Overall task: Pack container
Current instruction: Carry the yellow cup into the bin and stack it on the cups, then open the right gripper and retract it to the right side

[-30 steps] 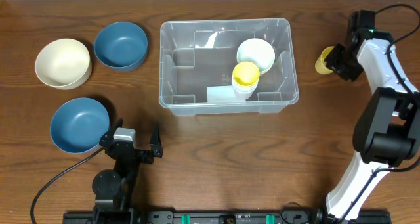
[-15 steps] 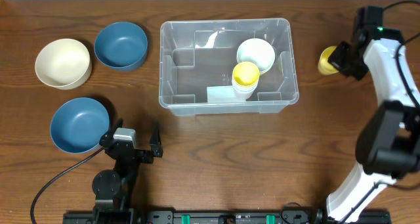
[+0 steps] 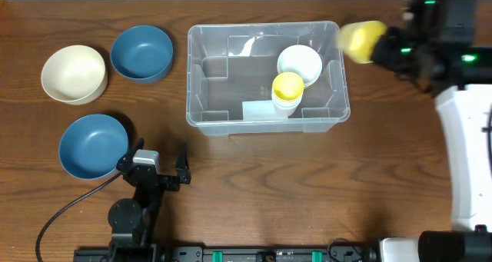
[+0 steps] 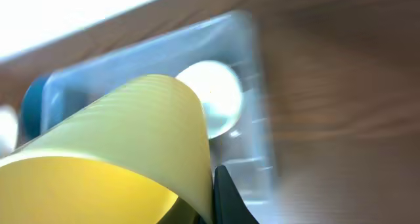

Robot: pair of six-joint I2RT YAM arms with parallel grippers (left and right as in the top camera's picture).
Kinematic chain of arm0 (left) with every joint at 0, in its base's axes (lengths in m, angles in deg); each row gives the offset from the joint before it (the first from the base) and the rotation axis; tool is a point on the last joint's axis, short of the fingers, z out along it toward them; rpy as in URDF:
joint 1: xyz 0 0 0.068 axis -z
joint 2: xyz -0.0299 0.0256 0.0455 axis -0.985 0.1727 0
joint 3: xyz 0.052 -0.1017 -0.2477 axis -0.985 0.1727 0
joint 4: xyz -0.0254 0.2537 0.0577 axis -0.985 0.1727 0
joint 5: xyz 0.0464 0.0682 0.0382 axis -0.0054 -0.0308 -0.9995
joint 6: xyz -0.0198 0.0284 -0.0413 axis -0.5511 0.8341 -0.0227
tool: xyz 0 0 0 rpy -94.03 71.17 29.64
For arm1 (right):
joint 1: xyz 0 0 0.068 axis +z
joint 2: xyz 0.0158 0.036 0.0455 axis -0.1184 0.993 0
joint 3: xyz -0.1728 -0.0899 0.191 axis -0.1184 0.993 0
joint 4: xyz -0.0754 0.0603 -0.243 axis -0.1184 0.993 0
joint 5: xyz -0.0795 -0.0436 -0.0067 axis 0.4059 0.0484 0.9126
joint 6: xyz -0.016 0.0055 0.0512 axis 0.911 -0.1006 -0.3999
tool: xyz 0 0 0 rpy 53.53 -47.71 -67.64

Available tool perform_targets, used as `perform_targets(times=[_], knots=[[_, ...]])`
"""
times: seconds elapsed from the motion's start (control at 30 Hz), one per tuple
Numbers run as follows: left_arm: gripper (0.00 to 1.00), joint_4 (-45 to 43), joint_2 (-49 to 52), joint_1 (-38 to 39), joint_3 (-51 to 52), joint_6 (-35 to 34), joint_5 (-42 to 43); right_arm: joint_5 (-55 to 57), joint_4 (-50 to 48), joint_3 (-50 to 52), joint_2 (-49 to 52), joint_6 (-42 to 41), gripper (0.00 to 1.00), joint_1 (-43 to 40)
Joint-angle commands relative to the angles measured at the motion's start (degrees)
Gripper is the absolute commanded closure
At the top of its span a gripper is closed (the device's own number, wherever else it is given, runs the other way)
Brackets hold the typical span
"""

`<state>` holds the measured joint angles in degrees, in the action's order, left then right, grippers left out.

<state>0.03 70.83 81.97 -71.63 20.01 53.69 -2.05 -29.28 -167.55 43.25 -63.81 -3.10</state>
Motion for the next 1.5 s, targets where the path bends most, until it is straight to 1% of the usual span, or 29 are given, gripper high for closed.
perform_targets(times=[0.0, 0.13, 0.27, 0.63, 0.73, 0.77, 0.8, 0.83, 0.87, 0.9, 0.93, 1.03, 1.23, 1.37, 1.47], knots=[[0.02, 1.9, 0.1, -0.3, 1.1, 0.3, 0.6, 2.7, 0.2, -0.3, 1.3, 1.1, 0.99, 7.3], [0.02, 1.9, 0.1, -0.3, 1.1, 0.3, 0.6, 10.0, 0.3, -0.3, 3.8, -1.6, 0.99, 13.7], [0.02, 1.9, 0.1, -0.3, 1.1, 0.3, 0.6, 11.3, 1.1, -0.3, 6.9, -3.3, 0.99, 16.8], [0.02, 1.9, 0.1, -0.3, 1.1, 0.3, 0.6, 11.1, 5.4, -0.2, 13.9, -5.5, 0.99, 17.8], [0.02, 1.9, 0.1, -0.3, 1.1, 0.3, 0.6, 10.4, 5.4, -0.2, 15.0, -5.5, 0.97, 18.0], [0.02, 1.9, 0.1, -0.3, 1.1, 0.3, 0.6, 10.4, 5.3, -0.2, 15.2, -5.5, 0.86, 18.1], [0.02, 1.9, 0.1, -0.3, 1.1, 0.3, 0.6, 9.9, 5.3, -0.2, 15.4, -4.9, 0.66, 18.2], [0.02, 1.9, 0.1, -0.3, 1.1, 0.3, 0.6, 9.2, 5.1, -0.2, 15.5, -3.4, 0.36, 18.4], [0.02, 1.9, 0.1, -0.3, 1.1, 0.3, 0.6, 8.4, 4.9, -0.2, 15.5, -2.3, 0.23, 18.6], [0.02, 1.9, 0.1, -0.3, 1.1, 0.3, 0.6, 7.5, 4.6, -0.2, 15.4, -1.2, 0.16, 18.7], [0.02, 1.9, 0.1, -0.3, 1.1, 0.3, 0.6, 6.6, 4.5, -0.3, 15.4, -0.7, 0.11, 18.7], [0.02, 1.9, 0.1, -0.3, 1.1, 0.3, 0.6, 5.0, 5.2, -1.3, 15.3, -0.1, 0.05, 18.5], [0.02, 1.9, 0.1, -0.3, 1.1, 0.3, 0.6, 4.6, 9.3, -6.1, 14.0, -0.2, 0.02, 16.5], [0.02, 1.9, 0.1, -0.3, 1.1, 0.3, 0.6, 5.2, 12.5, -10.0, 11.9, -0.4, 0.01, 11.6], [0.02, 1.9, 0.1, -0.3, 1.1, 0.3, 0.6, 5.2, 14.0, -11.5, 10.6, -1.0, 0.01, 5.7]])
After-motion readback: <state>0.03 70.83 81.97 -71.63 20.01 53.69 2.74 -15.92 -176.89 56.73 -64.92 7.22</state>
